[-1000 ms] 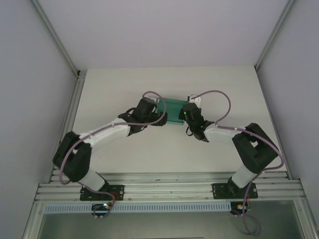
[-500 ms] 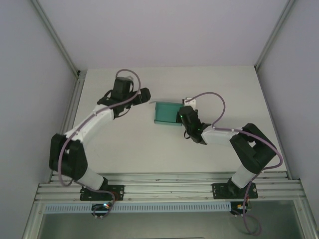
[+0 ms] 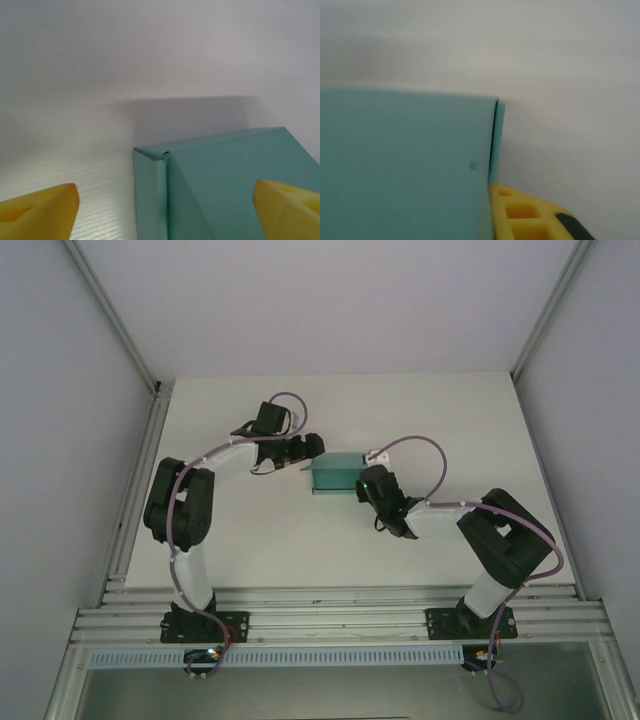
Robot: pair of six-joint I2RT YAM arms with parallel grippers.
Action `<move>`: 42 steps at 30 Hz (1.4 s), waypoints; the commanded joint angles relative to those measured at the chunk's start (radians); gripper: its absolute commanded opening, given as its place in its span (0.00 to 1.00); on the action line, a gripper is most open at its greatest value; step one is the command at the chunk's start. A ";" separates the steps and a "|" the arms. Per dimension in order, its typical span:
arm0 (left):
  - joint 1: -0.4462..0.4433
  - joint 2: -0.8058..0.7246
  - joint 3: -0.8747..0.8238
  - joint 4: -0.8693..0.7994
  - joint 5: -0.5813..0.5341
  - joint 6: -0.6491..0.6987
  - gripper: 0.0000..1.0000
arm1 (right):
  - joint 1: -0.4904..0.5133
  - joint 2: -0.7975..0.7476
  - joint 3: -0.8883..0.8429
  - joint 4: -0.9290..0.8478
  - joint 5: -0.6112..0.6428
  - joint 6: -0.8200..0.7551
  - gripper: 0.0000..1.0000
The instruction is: Assemble paper box
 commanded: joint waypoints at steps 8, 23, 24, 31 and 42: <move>-0.014 0.013 -0.150 0.139 0.063 -0.019 0.70 | 0.039 -0.168 -0.098 -0.233 -0.121 0.090 0.72; -0.038 0.024 -0.193 0.209 0.045 -0.054 0.49 | -0.046 -0.600 -0.021 -0.565 -0.385 0.164 0.99; -0.040 0.023 -0.194 0.206 0.039 -0.053 0.48 | -0.070 -0.553 0.017 -0.572 -0.388 0.210 0.99; -0.044 0.019 -0.217 0.220 0.038 -0.058 0.47 | -0.156 -0.162 0.239 -0.569 -0.474 0.311 0.95; -0.051 0.015 -0.253 0.249 0.059 -0.064 0.45 | -0.244 0.050 0.122 -0.312 -0.616 0.384 0.59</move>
